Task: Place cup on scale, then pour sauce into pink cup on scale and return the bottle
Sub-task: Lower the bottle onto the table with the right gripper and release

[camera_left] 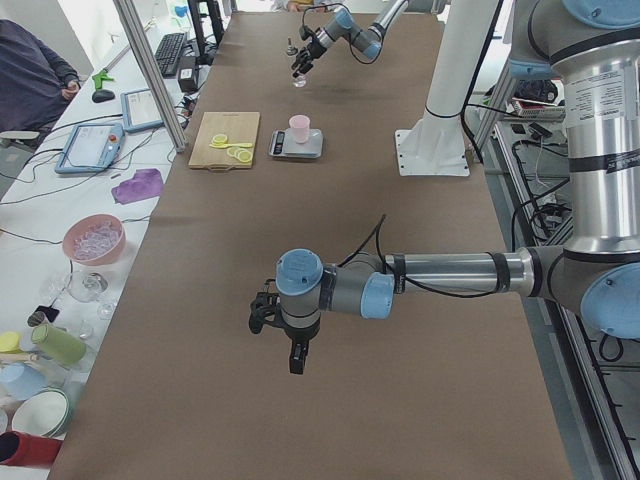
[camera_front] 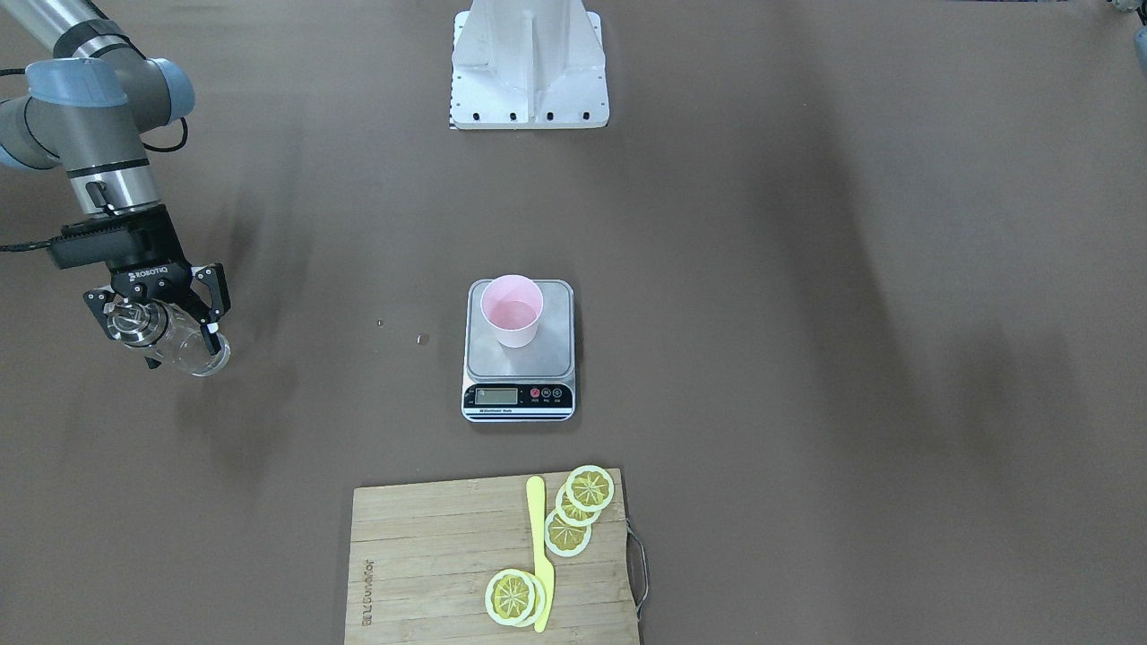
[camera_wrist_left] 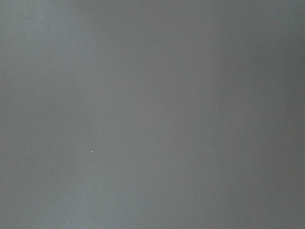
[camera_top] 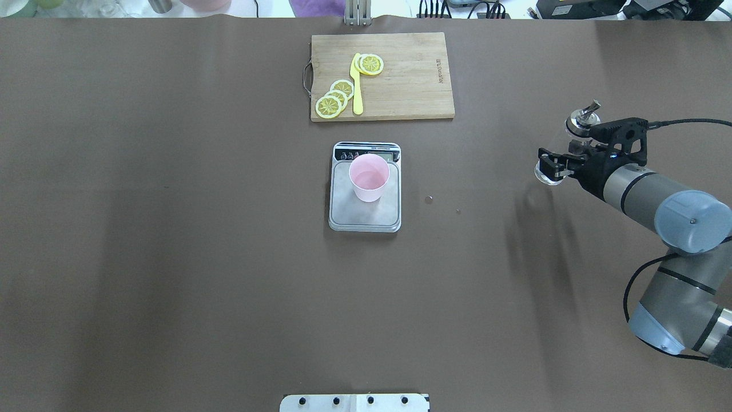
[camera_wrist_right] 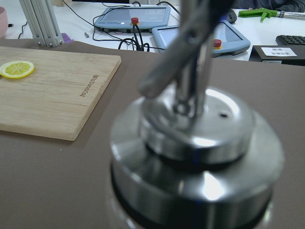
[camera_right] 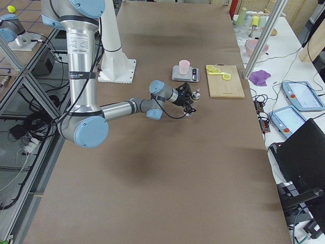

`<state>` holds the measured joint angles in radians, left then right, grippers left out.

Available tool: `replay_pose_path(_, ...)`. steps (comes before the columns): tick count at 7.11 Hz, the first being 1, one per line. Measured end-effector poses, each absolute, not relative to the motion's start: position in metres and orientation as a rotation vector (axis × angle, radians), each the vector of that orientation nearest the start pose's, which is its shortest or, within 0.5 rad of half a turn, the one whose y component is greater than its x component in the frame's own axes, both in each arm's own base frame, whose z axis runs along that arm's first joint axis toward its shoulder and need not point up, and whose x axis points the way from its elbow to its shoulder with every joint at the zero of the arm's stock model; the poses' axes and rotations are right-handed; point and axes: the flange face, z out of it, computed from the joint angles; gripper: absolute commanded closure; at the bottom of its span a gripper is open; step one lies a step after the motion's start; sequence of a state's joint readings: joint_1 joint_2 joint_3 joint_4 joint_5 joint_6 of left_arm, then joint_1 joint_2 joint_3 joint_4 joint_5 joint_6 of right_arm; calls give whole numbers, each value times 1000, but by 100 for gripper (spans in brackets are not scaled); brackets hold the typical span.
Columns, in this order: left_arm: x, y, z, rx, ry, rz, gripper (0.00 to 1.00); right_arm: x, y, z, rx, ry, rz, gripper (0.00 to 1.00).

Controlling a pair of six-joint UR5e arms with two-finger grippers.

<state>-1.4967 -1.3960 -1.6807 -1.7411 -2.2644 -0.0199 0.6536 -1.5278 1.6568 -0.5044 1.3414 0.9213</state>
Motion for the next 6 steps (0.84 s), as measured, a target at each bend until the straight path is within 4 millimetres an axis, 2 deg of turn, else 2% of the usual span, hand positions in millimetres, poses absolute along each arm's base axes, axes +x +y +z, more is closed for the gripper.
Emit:
replay_pose_path(3, -38, -429, 671, 69, 697, 90, 2, -347, -459, 482, 890, -815, 163, 100)
replay_pose_path(6, -37, -430, 671, 70, 697, 90, 2, -354, -457, 489, 933, -761, 195, 100)
